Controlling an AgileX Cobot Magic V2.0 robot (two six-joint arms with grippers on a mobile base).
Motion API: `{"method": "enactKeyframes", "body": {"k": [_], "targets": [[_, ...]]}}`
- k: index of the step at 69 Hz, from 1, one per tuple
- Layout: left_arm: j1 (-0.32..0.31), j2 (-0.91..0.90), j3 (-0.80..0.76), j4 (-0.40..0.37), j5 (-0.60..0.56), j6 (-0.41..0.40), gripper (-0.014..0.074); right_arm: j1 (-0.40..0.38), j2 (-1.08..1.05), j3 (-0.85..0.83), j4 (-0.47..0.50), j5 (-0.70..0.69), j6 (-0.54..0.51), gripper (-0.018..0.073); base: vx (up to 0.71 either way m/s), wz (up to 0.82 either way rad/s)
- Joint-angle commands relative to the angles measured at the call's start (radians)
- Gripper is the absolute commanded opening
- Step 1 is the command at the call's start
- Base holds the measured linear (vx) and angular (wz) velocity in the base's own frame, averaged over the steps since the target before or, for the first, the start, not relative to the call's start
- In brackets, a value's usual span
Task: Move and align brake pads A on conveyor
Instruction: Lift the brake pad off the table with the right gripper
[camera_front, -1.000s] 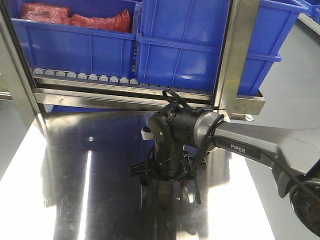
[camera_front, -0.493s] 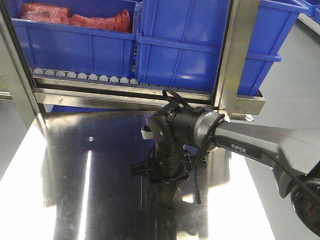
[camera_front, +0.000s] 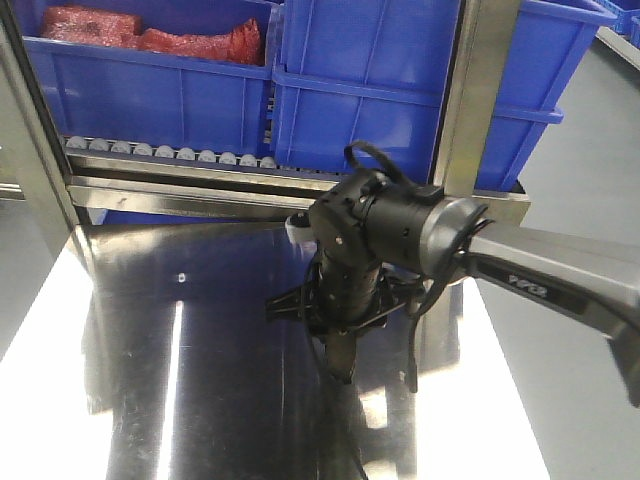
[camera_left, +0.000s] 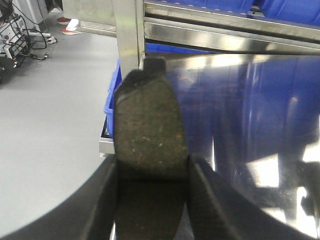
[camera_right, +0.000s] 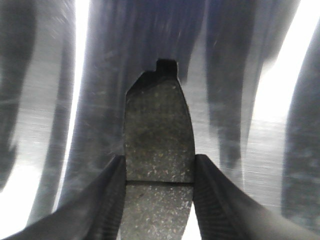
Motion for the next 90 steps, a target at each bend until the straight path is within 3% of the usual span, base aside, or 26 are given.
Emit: {"method": "enactKeyframes", "body": {"k": [1, 25, 44, 64, 90], "targets": [[-0.001, 0.016, -0.026, 0.005, -0.090, -0.002, -0.0006, -0.002, -0.110, -0.026, -0.049, -0.023, -0.016, -0.0011, 0.00, 0.00], [-0.001, 0.016, -0.026, 0.005, -0.090, -0.002, -0.0006, -0.014, -0.302, -0.020, -0.101, -0.026, -0.083, -0.0011, 0.00, 0.00], [-0.001, 0.016, -0.026, 0.005, -0.090, -0.002, -0.0006, -0.084, -0.417, 0.004, -0.098, -0.044, -0.142, -0.0011, 0.00, 0.00], [-0.001, 0.016, -0.026, 0.005, -0.090, -0.002, -0.0006, -0.219, -0.621, 0.245, -0.084, -0.154, -0.157, -0.0010, 0.00, 0.00], [-0.001, 0.016, -0.026, 0.005, -0.090, -0.002, -0.0006, -0.446, -0.992, 0.576, 0.009, -0.244, -0.322, -0.0007, 0.00, 0.00]]}}
